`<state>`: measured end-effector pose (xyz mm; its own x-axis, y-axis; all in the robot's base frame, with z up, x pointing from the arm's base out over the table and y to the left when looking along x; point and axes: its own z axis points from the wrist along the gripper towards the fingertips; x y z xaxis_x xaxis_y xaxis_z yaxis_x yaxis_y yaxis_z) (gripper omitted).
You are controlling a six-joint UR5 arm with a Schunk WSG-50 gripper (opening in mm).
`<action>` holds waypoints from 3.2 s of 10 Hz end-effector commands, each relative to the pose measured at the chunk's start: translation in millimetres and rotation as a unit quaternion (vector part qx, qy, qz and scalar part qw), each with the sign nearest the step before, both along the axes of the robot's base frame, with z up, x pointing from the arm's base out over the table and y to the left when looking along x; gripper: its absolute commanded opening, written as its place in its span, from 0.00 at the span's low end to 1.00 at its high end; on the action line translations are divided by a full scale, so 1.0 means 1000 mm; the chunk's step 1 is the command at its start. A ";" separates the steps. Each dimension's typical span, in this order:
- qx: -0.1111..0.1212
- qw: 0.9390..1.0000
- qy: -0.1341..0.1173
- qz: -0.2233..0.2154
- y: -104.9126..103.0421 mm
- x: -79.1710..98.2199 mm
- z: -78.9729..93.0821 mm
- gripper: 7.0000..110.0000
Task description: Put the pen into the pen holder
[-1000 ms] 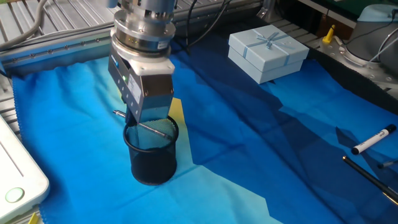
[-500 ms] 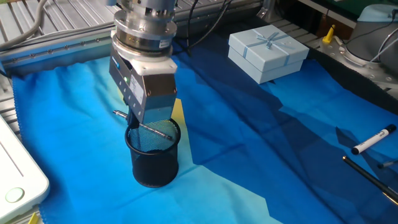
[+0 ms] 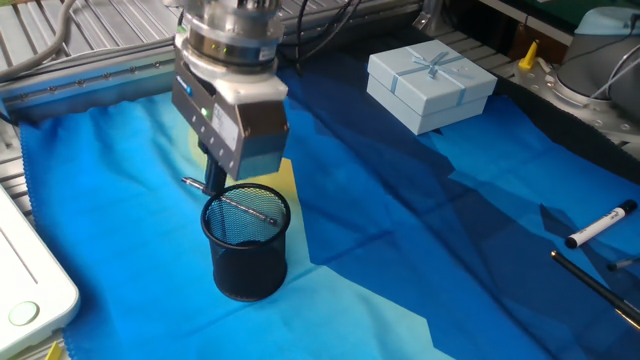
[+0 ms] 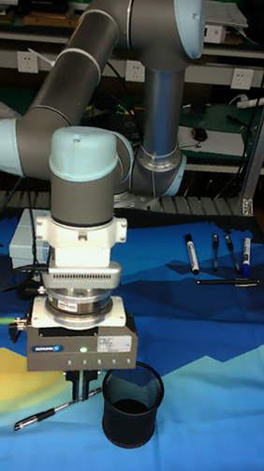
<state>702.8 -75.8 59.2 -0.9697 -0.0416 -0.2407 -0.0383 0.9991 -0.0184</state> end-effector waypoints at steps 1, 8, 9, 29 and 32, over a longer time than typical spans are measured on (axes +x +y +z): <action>-0.002 1.000 -0.019 0.019 -0.011 -0.003 0.000 0.15; -0.021 0.993 0.044 0.106 -0.002 -0.022 -0.017 0.36; -0.074 0.970 0.070 0.222 -0.013 -0.023 -0.008 0.36; -0.058 0.985 0.110 0.123 -0.021 -0.049 -0.001 0.00; -0.049 0.981 0.087 0.166 -0.013 -0.041 -0.021 0.00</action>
